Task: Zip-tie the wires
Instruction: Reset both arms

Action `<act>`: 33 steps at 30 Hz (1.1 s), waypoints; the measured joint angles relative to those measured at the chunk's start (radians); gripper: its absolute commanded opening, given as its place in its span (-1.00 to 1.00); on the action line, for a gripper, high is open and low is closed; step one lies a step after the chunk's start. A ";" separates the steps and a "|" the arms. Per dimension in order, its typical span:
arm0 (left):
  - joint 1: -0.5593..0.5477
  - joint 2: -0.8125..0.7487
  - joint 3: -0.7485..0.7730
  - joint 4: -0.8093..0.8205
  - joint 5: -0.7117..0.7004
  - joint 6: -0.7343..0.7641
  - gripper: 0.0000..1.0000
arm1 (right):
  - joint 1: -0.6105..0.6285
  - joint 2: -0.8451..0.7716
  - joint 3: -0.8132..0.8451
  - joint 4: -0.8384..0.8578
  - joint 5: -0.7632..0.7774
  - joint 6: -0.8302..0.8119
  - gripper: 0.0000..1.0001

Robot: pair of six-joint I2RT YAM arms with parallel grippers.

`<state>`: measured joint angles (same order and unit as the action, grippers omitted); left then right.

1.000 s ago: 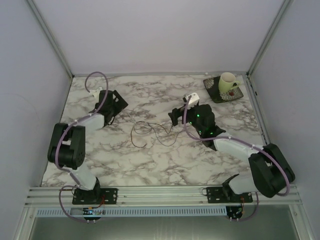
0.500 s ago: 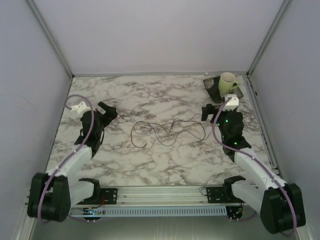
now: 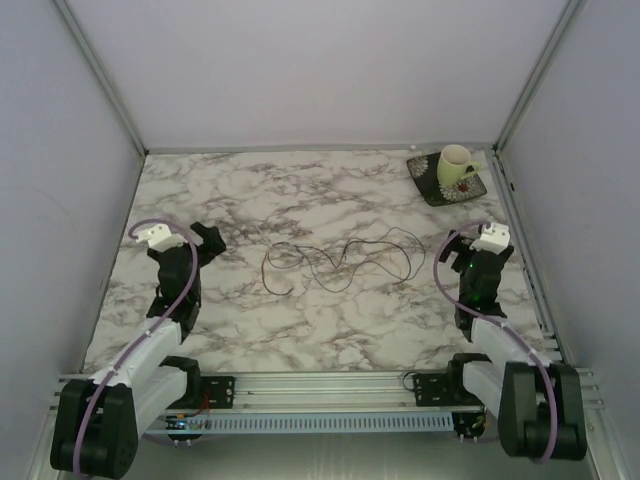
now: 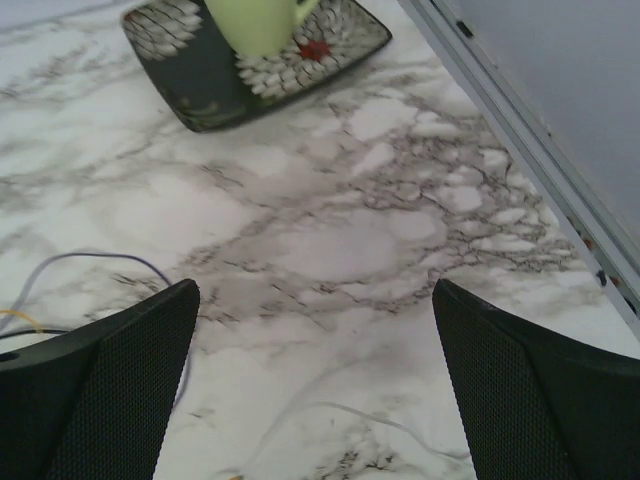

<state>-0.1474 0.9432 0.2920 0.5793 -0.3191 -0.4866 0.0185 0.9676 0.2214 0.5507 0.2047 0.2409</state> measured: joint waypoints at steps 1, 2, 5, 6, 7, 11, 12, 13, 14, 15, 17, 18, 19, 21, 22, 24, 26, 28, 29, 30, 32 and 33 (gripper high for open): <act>0.000 -0.002 -0.005 0.003 -0.007 0.016 1.00 | -0.006 0.033 -0.020 0.053 0.005 -0.006 0.98; 0.000 -0.003 -0.011 0.007 -0.012 0.030 1.00 | -0.010 0.068 -0.038 0.106 0.008 -0.011 0.99; 0.000 -0.003 -0.029 0.014 -0.022 0.073 1.00 | -0.011 0.208 -0.082 0.281 0.005 -0.027 0.98; 0.000 -0.003 -0.034 0.014 -0.024 0.087 1.00 | -0.011 0.256 -0.093 0.341 0.002 -0.035 0.99; 0.000 -0.003 -0.037 0.015 -0.027 0.098 1.00 | -0.011 0.293 -0.096 0.372 -0.005 -0.047 0.98; 0.000 -0.013 -0.057 0.033 -0.042 0.146 1.00 | -0.012 0.374 -0.101 0.543 -0.012 -0.104 0.98; 0.000 -0.014 -0.063 0.040 -0.046 0.158 1.00 | -0.013 0.402 -0.109 0.611 -0.012 -0.112 0.99; 0.000 -0.014 -0.067 0.045 -0.050 0.172 1.00 | -0.014 0.443 -0.122 0.691 -0.014 -0.123 0.98; 0.000 -0.013 -0.069 0.048 -0.051 0.187 1.00 | -0.014 0.489 -0.135 0.760 -0.017 -0.131 0.98; 0.000 -0.011 -0.072 0.057 -0.053 0.201 1.00 | -0.014 0.536 -0.149 0.817 -0.021 -0.142 0.98; 0.000 0.001 -0.081 0.089 -0.057 0.228 1.00 | -0.014 0.564 -0.154 0.821 -0.021 -0.151 0.98; 0.000 0.010 -0.085 0.105 -0.057 0.236 1.00 | -0.014 0.562 -0.150 0.824 -0.019 -0.153 0.98; 0.000 0.024 -0.089 0.121 -0.057 0.247 1.00 | -0.015 0.563 -0.136 0.826 -0.019 -0.153 0.99; 0.000 0.066 -0.095 0.161 -0.054 0.269 1.00 | -0.016 0.566 -0.087 0.792 -0.019 -0.153 0.98; 0.000 0.094 -0.099 0.187 -0.048 0.282 1.00 | -0.016 0.566 -0.062 0.778 -0.019 -0.153 0.98; 0.000 0.156 -0.110 0.252 -0.035 0.309 1.00 | -0.016 0.566 -0.038 0.781 -0.019 -0.153 0.99; 0.000 0.235 -0.123 0.337 -0.018 0.344 1.00 | -0.016 0.566 -0.036 0.772 -0.019 -0.153 0.98; -0.003 0.323 -0.127 0.411 0.004 0.385 1.00 | -0.016 0.568 -0.036 0.769 -0.020 -0.153 0.98; -0.005 0.363 -0.127 0.444 0.016 0.412 1.00 | -0.016 0.568 -0.036 0.769 -0.020 -0.153 0.98; -0.007 0.392 -0.127 0.469 0.024 0.431 1.00 | -0.016 0.568 -0.036 0.769 -0.020 -0.153 0.98; -0.009 0.444 -0.127 0.528 0.031 0.458 1.00 | -0.016 0.568 -0.036 0.769 -0.020 -0.153 0.98; -0.010 0.482 -0.128 0.583 0.032 0.470 1.00 | -0.016 0.568 -0.036 0.768 -0.020 -0.153 0.98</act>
<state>-0.1570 1.4254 0.1642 1.1622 -0.2867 -0.0166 0.0025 1.5352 0.1856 1.3190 0.1844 0.0879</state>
